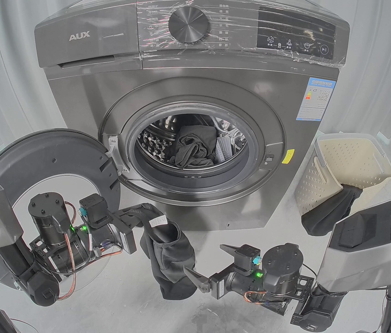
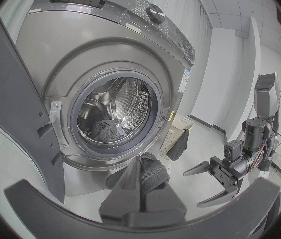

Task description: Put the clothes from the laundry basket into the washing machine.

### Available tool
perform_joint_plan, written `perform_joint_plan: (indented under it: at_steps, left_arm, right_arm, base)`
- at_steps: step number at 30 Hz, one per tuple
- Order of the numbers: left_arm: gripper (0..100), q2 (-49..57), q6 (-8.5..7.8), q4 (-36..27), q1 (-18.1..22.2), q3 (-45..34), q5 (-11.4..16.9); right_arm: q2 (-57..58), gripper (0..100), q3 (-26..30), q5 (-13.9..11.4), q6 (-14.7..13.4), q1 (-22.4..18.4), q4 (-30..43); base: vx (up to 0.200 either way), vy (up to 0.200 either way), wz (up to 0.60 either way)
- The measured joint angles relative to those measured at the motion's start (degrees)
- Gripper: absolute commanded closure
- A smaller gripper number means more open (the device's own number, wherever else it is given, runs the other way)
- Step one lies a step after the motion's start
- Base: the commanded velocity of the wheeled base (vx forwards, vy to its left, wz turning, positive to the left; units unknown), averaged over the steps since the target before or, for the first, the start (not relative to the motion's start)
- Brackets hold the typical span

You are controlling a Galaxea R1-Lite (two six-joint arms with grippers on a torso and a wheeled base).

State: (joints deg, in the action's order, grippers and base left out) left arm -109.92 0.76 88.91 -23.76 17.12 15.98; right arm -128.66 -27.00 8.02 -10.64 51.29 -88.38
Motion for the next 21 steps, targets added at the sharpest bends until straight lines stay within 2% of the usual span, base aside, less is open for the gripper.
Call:
perform_joint_plan:
  at_steps: [7, 21]
  left_arm:
    - [100, 0.0, 0.00, 0.0, 0.0, 0.1, -0.1]
    - [100, 0.0, 0.00, 0.0, 0.0, 0.2, -0.1]
  right_arm:
    - [-2.3, 0, -4.5, -2.1, 0.2, 0.0, 0.1]
    - [-8.8, 0, -12.6, -2.8, 0.3, -0.4, 0.9]
  base:
    - [0.000, 0.000, 0.00]
    - [0.000, 0.000, 0.00]
